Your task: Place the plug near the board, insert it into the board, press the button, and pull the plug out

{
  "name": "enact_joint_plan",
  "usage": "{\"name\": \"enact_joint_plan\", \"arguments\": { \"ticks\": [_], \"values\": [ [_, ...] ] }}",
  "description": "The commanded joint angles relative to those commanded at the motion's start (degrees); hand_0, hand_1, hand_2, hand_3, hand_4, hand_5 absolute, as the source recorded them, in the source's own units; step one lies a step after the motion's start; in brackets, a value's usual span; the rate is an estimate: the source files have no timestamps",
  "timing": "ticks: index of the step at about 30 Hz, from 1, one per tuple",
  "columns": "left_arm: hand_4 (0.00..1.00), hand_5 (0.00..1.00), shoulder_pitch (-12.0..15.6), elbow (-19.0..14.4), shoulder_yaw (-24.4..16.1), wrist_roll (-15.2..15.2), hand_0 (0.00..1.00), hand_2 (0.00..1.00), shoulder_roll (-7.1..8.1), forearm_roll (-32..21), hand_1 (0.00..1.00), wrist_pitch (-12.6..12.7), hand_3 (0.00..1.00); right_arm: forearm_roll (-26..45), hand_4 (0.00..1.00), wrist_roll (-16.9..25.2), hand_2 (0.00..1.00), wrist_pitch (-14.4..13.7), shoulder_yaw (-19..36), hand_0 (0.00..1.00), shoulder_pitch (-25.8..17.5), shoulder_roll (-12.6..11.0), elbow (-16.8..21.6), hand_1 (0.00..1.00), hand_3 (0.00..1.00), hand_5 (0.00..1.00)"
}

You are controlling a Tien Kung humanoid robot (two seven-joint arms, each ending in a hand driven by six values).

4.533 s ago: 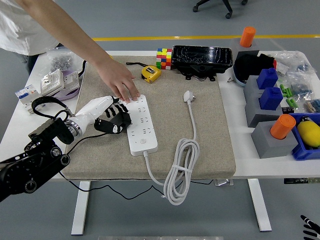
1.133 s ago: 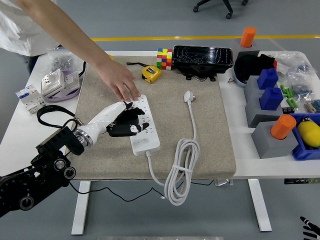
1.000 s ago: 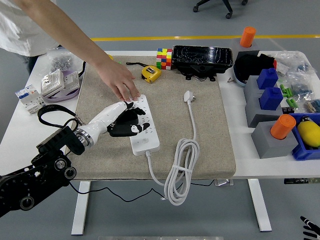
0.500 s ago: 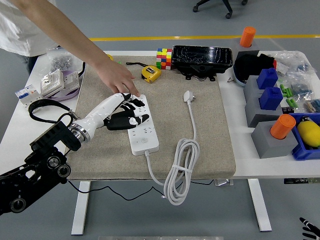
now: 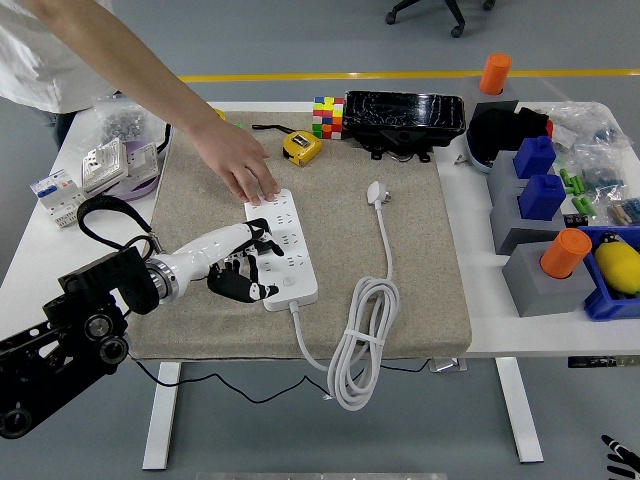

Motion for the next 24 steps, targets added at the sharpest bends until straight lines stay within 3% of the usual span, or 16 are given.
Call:
{"name": "enact_joint_plan", "arguments": {
  "ticks": [5, 6, 10, 24],
  "values": [
    [0.669, 0.002, -0.98, 0.67, 1.01, 0.58, 0.15, 0.17, -0.01, -1.05, 0.066, -2.27, 0.88, 0.01, 0.912, -0.01, 0.66, 0.0, 0.02, 0.657, 0.05, -0.12, 0.01, 0.662, 0.556, 0.506],
    [0.566, 0.002, -1.08, 0.54, 1.03, 0.88, 0.137, 0.158, -0.01, -1.01, 0.058, -2.96, 0.875, 0.0, 0.912, -0.03, 0.66, 0.01, 0.03, 0.657, 0.06, -0.12, -0.03, 0.662, 0.556, 0.507],
    [0.566, 0.002, -1.63, 0.47, 1.5, 1.18, 0.137, 0.158, 0.23, -1.63, 0.058, -4.55, 0.875, 0.05, 0.912, -0.04, 0.66, 0.0, -0.08, 0.657, 0.13, -0.26, -0.1, 0.662, 0.556, 0.507],
    [0.558, 0.002, -3.82, 0.86, 4.32, 1.43, 0.128, 0.155, 0.92, -3.67, 0.056, -5.61, 0.844, 0.21, 0.912, -0.02, 0.659, 0.0, -1.31, 0.657, 0.72, -1.03, 0.1, 0.662, 0.556, 0.507]
  ]
}}
